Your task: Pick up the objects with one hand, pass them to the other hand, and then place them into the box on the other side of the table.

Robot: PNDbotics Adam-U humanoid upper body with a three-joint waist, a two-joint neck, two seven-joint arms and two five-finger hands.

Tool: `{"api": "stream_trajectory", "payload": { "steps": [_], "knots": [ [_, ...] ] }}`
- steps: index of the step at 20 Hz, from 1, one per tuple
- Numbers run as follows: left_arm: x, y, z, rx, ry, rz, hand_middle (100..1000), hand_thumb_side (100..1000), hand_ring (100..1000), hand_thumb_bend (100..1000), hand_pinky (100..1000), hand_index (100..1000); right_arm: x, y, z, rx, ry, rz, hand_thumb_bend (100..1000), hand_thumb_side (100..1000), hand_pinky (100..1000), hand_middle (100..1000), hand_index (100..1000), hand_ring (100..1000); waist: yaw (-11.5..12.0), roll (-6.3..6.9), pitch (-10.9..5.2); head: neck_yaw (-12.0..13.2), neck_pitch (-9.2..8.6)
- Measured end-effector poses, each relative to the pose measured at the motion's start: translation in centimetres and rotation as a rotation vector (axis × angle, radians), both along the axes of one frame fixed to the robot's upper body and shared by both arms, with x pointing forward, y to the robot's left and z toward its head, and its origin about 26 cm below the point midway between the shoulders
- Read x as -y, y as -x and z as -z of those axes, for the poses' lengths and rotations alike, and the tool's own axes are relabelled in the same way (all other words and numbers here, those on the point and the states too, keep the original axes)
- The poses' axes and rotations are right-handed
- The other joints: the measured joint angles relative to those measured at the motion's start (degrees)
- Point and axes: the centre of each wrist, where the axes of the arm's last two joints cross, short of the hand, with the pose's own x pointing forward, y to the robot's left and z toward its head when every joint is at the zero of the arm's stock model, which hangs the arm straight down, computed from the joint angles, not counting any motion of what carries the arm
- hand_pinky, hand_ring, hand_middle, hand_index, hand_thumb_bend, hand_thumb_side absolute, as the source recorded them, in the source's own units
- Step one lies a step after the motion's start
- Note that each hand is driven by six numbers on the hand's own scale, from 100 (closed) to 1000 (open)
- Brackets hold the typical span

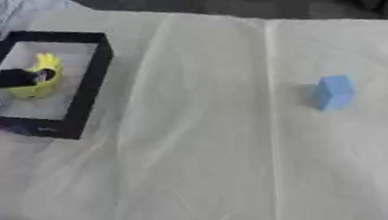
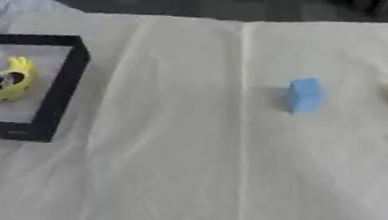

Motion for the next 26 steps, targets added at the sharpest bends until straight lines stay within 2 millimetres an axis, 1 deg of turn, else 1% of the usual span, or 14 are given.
{"api": "stream_trajectory", "payload": {
  "steps": [1, 2, 5, 7, 9, 11, 13, 16, 17, 18, 20, 23, 25, 26],
  "knots": [
    [0.6, 0.7, -0.9, 0.048, 0.016, 0.028, 695, 622, 582, 445, 963, 857, 0.2, 0.0, -0.1, -0.005, -0.003, 0.006, 281, 268, 719, 759, 797, 788, 0.1, 0.04, 0.00, -0.8, 0.15],
    [1.4, 1.6, -1.8, 0.096, 0.037, 0.069, 720, 670, 566, 423, 956, 859, 0.5, 0.1, -0.3, -0.014, -0.007, 0.016, 281, 271, 704, 745, 789, 779, 0.3, 0.14, 0.00, -1.7, 0.35],
    [4.3, 5.4, -3.8, 0.222, 0.112, 0.284, 723, 735, 549, 414, 946, 879, 1.6, 0.4, -0.7, -0.103, -0.056, 0.047, 268, 294, 680, 732, 787, 767, 0.7, 0.33, 0.01, -4.7, 0.46],
    [6.0, 7.9, -4.6, 0.303, 0.166, 0.424, 726, 739, 552, 419, 944, 887, 2.4, 0.6, -1.1, -0.203, -0.108, 0.055, 266, 301, 676, 731, 787, 766, 1.0, 0.27, 0.04, -6.7, 0.47],
    [6.8, 9.2, -4.7, 0.379, 0.216, 0.513, 736, 755, 559, 432, 948, 897, 3.2, 0.8, -1.6, -0.303, -0.155, 0.056, 269, 308, 676, 735, 790, 770, 1.4, 0.27, 0.12, -8.4, 0.47],
    [7.2, 9.7, -4.3, 0.448, 0.275, 0.581, 738, 780, 558, 442, 949, 889, 4.0, 1.1, -2.0, -0.418, -0.199, 0.055, 275, 326, 700, 755, 800, 790, 1.8, 0.25, 0.31, -10.3, 0.47],
    [7.6, 9.8, -3.6, 0.514, 0.340, 0.654, 737, 796, 552, 444, 946, 881, 4.8, 1.4, -2.4, -0.544, -0.228, 0.056, 299, 331, 733, 784, 813, 823, 2.4, 0.21, 0.41, -11.8, 0.47],
    [8.1, 9.7, -2.4, 0.599, 0.437, 0.770, 739, 808, 551, 470, 951, 885, 5.7, 1.8, -3.4, -0.737, -0.253, 0.048, 308, 340, 751, 810, 836, 842, 3.1, 0.18, 0.67, -13.8, 0.42],
    [8.3, 9.7, -2.0, 0.619, 0.467, 0.800, 737, 808, 550, 470, 952, 884, 6.0, 1.9, -3.7, -0.795, -0.261, 0.042, 194, 208, 771, 812, 849, 854, 3.4, 0.17, 0.75, -14.3, 0.39],
    [8.4, 9.7, -1.7, 0.635, 0.493, 0.825, 739, 808, 550, 476, 953, 885, 6.2, 2.0, -4.0, -0.846, -0.266, 0.039, 334, 317, 777, 826, 853, 857, 3.6, 0.14, 0.80, -14.9, 0.35],
    [8.8, 9.6, -1.1, 0.660, 0.545, 0.866, 741, 812, 551, 492, 957, 887, 6.6, 2.2, -4.4, -0.944, -0.262, 0.039, 394, 243, 823, 843, 868, 879, 4.1, -0.06, 1.09, -16.1, 0.08],
    [9.3, 9.6, 0.3, 0.665, 0.610, 0.900, 738, 819, 549, 499, 961, 883, 7.4, 2.2, -4.7, -1.081, -0.230, 0.048, 437, 175, 870, 866, 884, 906, 4.8, -0.50, 1.63, -17.4, -0.38],
    [9.6, 9.7, 1.1, 0.656, 0.643, 0.908, 736, 819, 547, 500, 962, 882, 8.1, 2.1, -5.0, -1.158, -0.196, 0.062, 472, 111, 885, 869, 882, 911, 5.3, -0.80, 1.88, -18.0, -0.69],
    [9.7, 9.7, 1.5, 0.652, 0.657, 0.909, 735, 821, 546, 501, 963, 881, 8.4, 2.1, -5.1, -1.188, -0.181, 0.071, 493, 100, 892, 868, 881, 913, 5.6, -0.95, 2.00, -18.2, -0.81]
  ]
}}
